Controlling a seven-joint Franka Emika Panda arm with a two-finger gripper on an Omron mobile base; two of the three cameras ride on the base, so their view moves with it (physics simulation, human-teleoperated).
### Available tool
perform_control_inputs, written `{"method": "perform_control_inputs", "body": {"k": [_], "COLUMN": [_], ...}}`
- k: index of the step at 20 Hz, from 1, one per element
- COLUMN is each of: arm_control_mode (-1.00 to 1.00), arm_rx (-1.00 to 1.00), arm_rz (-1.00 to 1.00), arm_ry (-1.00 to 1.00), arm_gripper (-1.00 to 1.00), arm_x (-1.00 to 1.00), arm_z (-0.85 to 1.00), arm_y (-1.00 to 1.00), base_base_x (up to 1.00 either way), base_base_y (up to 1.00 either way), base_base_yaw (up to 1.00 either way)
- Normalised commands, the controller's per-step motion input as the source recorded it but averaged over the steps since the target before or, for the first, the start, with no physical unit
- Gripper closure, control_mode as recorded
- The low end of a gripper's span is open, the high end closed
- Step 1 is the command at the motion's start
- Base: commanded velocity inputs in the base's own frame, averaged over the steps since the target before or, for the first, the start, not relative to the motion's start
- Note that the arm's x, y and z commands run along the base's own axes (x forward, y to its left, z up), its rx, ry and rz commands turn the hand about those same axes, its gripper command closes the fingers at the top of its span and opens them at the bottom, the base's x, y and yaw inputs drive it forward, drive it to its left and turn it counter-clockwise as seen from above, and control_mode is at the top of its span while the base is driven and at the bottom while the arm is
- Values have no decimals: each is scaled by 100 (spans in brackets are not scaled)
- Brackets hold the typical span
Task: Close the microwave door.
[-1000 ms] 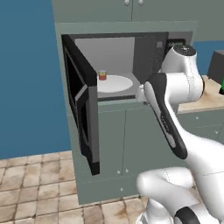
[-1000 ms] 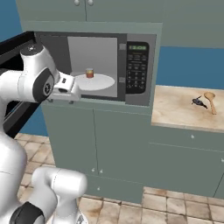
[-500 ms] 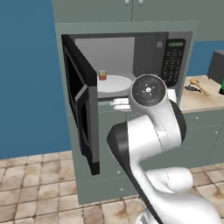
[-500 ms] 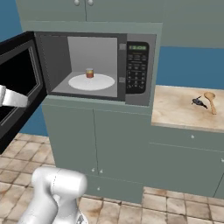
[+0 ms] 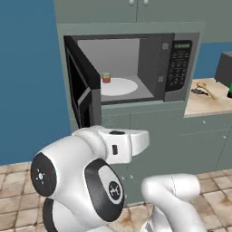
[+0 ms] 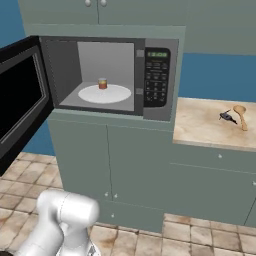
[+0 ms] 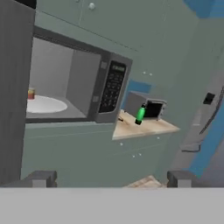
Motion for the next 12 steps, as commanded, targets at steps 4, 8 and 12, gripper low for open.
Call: {"method": "perform_control_inputs", "body": {"k": [4, 8, 12], "arm_control_mode": [-100, -100, -100], "arm_rx": [-13, -7, -12], "arm_rz": [-34, -25, -33], "arm_ry": [-27, -25, -10], "arm_gripper": [-100, -100, -100], "arm_x": [38, 86, 54], "arm_z": [-21, -51, -44], "arm_y": [97, 97, 45], "base_base_x": [0, 0, 0], "base_base_y": [0, 0, 0], "base_base_yaw": [0, 0, 0]}}
